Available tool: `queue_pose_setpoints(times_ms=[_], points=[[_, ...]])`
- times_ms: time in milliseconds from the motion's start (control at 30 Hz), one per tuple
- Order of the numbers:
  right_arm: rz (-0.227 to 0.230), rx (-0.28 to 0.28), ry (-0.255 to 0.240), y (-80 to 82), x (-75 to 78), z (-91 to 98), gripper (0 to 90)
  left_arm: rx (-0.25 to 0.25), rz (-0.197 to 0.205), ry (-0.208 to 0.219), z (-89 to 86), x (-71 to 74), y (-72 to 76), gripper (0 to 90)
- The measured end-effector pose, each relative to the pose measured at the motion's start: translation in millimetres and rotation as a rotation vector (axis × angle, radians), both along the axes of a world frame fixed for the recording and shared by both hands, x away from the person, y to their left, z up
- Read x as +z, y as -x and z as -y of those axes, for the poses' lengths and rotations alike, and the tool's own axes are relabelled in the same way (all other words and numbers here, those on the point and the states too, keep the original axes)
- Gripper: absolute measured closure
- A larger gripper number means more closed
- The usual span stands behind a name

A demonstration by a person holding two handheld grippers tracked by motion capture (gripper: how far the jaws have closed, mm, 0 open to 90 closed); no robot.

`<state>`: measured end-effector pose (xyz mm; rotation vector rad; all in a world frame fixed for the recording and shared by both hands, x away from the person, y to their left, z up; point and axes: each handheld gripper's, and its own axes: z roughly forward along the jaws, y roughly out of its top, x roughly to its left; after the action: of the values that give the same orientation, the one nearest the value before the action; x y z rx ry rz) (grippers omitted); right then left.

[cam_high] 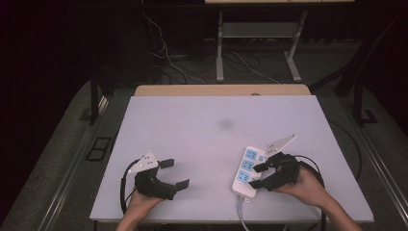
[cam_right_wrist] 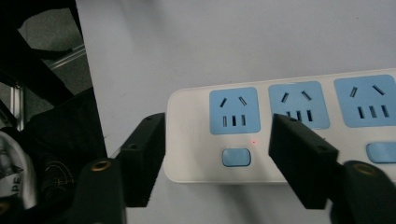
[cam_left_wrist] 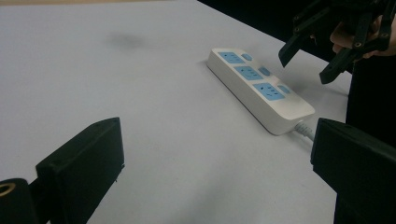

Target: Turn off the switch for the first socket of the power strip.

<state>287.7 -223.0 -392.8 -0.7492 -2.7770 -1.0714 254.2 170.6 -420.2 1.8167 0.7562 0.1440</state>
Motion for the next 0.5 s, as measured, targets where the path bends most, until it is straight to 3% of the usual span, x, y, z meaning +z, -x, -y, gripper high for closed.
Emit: queue_pose_setpoints(times_ms=[233,500], points=[[0.001,0.004,0.032,-1.9,-3.5,-1.4,59.5,0.001,-0.001,-0.001,-0.2,-0.3,-0.2,1.2],[0.005,0.014,0.053,-4.6,-6.9,-2.5,76.6,0.001,-0.001,-0.001,-0.3,-0.6,-0.4,1.2]])
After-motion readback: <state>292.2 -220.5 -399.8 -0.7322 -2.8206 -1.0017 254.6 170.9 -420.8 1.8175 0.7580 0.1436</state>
